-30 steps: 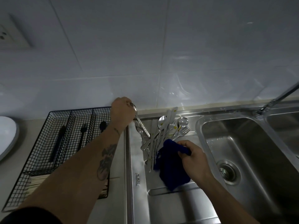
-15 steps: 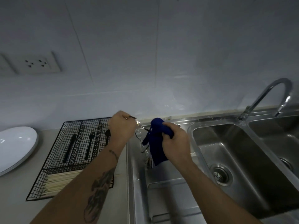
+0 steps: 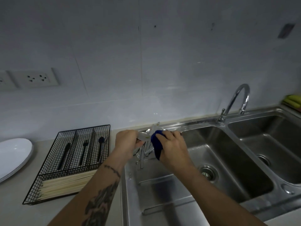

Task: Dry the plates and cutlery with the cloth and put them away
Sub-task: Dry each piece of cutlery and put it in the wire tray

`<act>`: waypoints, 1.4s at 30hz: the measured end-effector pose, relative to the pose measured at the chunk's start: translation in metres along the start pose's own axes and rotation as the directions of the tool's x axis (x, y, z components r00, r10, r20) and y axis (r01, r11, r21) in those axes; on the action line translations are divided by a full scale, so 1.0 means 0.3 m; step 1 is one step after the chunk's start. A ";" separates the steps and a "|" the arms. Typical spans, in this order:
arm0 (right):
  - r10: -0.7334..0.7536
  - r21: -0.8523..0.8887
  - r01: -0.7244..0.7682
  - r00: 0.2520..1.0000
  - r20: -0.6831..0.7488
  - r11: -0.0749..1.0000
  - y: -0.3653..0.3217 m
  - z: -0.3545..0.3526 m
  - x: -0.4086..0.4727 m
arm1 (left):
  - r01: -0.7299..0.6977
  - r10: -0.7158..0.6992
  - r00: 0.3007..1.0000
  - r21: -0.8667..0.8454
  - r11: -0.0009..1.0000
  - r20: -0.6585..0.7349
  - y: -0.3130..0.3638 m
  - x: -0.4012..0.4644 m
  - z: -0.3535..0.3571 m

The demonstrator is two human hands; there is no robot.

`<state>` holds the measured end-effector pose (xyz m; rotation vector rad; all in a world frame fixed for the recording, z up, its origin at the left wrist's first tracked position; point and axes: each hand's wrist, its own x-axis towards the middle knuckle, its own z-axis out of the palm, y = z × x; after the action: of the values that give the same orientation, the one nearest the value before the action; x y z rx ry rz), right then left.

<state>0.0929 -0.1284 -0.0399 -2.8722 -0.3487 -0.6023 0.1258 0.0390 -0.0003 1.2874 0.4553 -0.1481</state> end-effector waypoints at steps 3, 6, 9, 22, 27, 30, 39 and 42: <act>0.032 0.009 -0.032 0.998 -0.046 0.999 0.062 -0.019 -0.002 | 0.059 -0.059 0.998 -0.045 0.997 0.018 0.009 -0.037 0.017; 0.067 0.009 -0.066 0.994 -0.085 0.998 0.120 -0.025 -0.010 | 0.087 -0.087 0.995 -0.008 0.996 0.044 -0.003 -0.048 0.005; 0.045 -0.013 -0.047 0.993 -0.110 0.999 0.120 -0.038 0.009 | 0.029 -0.030 0.999 0.040 0.999 0.025 -0.013 -0.046 0.002; -0.057 0.039 0.064 0.983 -0.177 0.997 0.040 -0.008 -0.009 | -0.326 0.291 0.945 0.480 0.815 0.149 0.004 0.002 -0.034; -0.030 0.011 0.033 0.979 -0.203 0.999 0.143 0.049 -0.059 | -0.041 0.024 0.996 0.207 0.978 0.086 -0.019 0.020 -0.049; 0.056 0.009 -0.055 0.982 -0.182 0.998 0.177 0.044 -0.068 | 0.068 -0.075 0.996 0.131 0.989 0.052 -0.028 0.026 -0.048; 0.042 0.005 -0.042 0.988 -0.149 0.999 0.187 0.066 -0.085 | 0.164 -0.167 0.985 0.055 0.985 0.049 -0.014 0.025 -0.033; 0.023 -0.014 -0.026 0.990 -0.138 1.000 0.156 0.052 -0.081 | 0.175 -0.179 0.982 0.061 0.983 0.056 -0.007 0.025 -0.043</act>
<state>0.0894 -0.1742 -0.0701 -2.8257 -0.2883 -0.7978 0.1288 0.0516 -0.0080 1.2926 0.5156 -0.3513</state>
